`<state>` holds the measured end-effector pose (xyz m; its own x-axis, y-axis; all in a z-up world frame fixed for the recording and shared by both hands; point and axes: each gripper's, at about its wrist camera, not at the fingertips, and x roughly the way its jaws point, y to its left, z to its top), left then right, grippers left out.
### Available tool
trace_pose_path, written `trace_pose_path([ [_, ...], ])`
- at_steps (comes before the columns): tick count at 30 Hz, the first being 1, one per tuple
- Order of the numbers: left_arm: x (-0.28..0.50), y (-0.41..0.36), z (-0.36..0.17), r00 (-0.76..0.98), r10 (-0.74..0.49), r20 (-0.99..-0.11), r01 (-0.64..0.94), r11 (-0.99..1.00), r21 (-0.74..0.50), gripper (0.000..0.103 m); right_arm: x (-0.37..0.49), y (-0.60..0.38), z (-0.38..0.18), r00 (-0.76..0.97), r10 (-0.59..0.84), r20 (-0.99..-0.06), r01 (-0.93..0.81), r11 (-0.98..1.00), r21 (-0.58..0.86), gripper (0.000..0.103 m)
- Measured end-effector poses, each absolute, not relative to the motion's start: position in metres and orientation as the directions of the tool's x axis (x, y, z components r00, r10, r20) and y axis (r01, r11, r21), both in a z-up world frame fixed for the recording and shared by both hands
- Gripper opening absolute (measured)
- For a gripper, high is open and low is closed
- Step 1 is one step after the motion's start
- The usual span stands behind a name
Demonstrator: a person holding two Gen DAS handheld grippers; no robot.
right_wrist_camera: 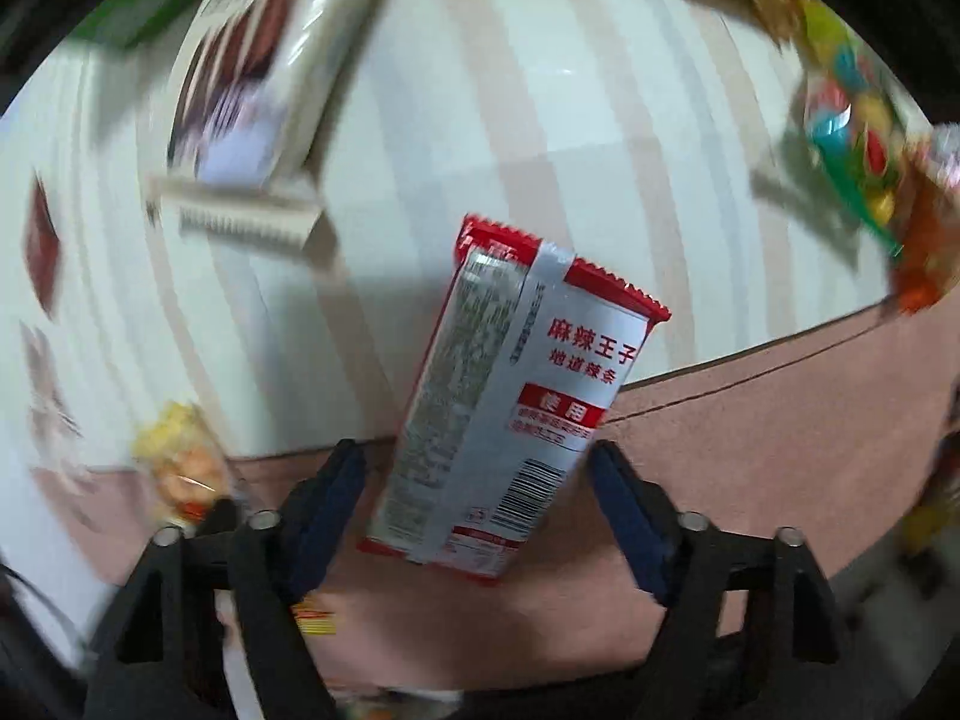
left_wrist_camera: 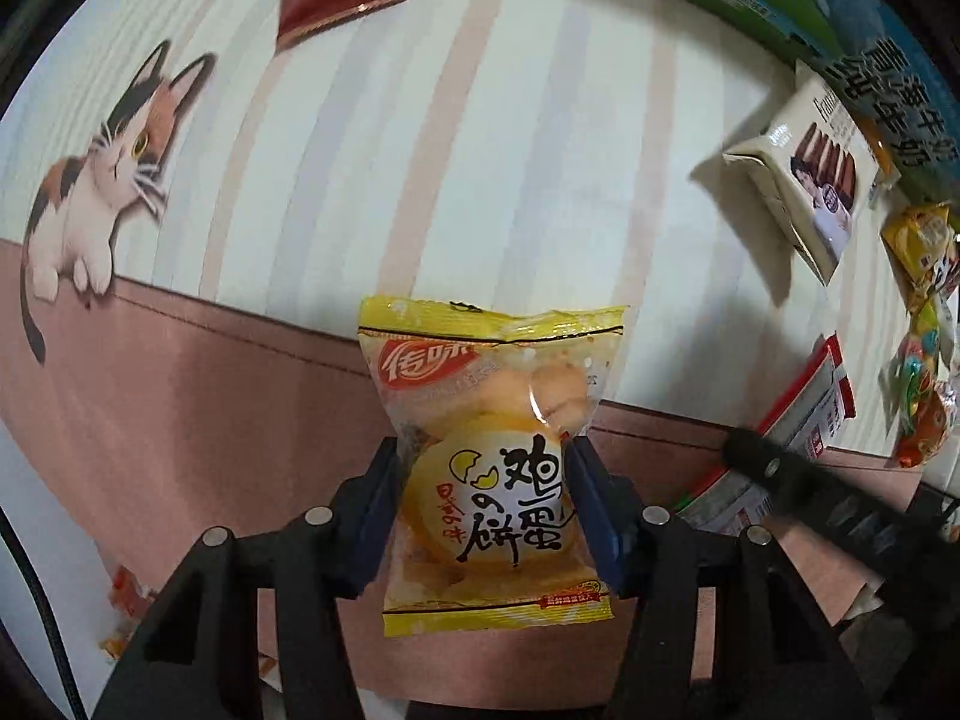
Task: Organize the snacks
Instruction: 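Grasp the yellow egg-biscuit bag with the left tool while the right tool grasps the red-white strip packet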
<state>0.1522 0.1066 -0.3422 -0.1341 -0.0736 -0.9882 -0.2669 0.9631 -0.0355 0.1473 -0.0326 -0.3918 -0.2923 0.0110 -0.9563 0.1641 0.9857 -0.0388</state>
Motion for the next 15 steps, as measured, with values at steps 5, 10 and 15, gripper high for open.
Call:
trace_pose_path([
  [5,0.142,0.115,-0.35,-0.132,-0.098,-0.986,-0.274,0.96,-0.059,0.054,0.135,-0.011,-0.386,-0.254,-0.059,-0.965,-0.137,0.99,-0.024,0.062],
  [10,0.122,0.114,-0.362,-0.14,-0.102,-0.985,-0.255,0.965,-0.064,0.056,0.119,-0.009,-0.386,-0.285,-0.076,-0.955,-0.309,0.951,0.016,0.063],
  [15,0.116,0.11,-0.374,-0.147,-0.071,-0.987,-0.226,0.973,-0.036,0.058,0.122,-0.039,-0.38,-0.278,0.1,-0.955,-0.051,0.992,0.118,0.068],
])
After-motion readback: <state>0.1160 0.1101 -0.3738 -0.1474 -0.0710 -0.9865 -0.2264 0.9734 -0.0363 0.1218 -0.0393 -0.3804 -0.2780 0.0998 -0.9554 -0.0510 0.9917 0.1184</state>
